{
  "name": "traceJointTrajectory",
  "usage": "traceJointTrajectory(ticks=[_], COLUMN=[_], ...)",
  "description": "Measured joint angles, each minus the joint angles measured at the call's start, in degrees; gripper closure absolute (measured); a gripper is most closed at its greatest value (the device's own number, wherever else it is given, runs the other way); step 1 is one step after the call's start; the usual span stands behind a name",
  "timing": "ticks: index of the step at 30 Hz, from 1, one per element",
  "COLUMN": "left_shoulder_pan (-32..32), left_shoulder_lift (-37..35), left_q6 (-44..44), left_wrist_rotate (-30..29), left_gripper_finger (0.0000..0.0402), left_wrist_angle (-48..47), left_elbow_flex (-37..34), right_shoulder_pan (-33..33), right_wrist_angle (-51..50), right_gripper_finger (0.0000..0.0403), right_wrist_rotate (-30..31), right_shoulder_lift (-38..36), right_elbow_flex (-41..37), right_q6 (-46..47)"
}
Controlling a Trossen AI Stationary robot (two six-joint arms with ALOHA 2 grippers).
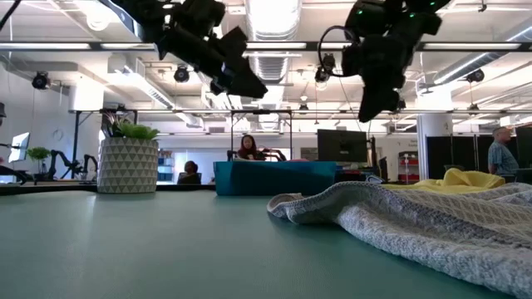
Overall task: Fold microfiber towels
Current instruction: Fold the gray microfiber towel
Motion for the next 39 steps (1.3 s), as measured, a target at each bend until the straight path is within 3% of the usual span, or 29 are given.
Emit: traceJointTrajectory(ticks=[11, 18, 26, 32, 39], left_shoulder_pan=[-9.7, -11.7, -12.1, -14.5, -19.0], left_shoulder_lift=[5.8, 9.5, 15.0, 18.4, 23.4], left_q6=[-12.2, -17.8, -21.0, -20.9, -22.4], left_wrist_rotate=[9.0, 21.3, 41.0, 42.3, 42.3], left_gripper_finger=[0.0244, 0.0244, 0.0244, 0.0244, 0.0244], left_wrist_angle=[0.1, 4.1, 5.4, 6.1, 13.3], left_elbow_flex=[-0.2, -0.2, -0.2, 0.3, 2.2], right_shoulder_pan=[9.3, 13.0, 14.5, 14.7, 14.8], right_wrist_angle=[0.7, 5.8, 10.3, 12.5, 12.3], right_gripper_finger=[0.0321, 0.033, 0.0333, 0.0335, 0.0335], right_wrist_rotate=[0.0, 0.6, 1.8, 4.1, 6.7], right_shoulder_lift=[-1.3, -1.3, -1.0, -1.0, -1.0], right_elbow_flex=[-4.7, -4.7, -4.7, -4.7, -4.7], right_q6=[3.9, 10.1, 21.5, 25.5, 30.1])
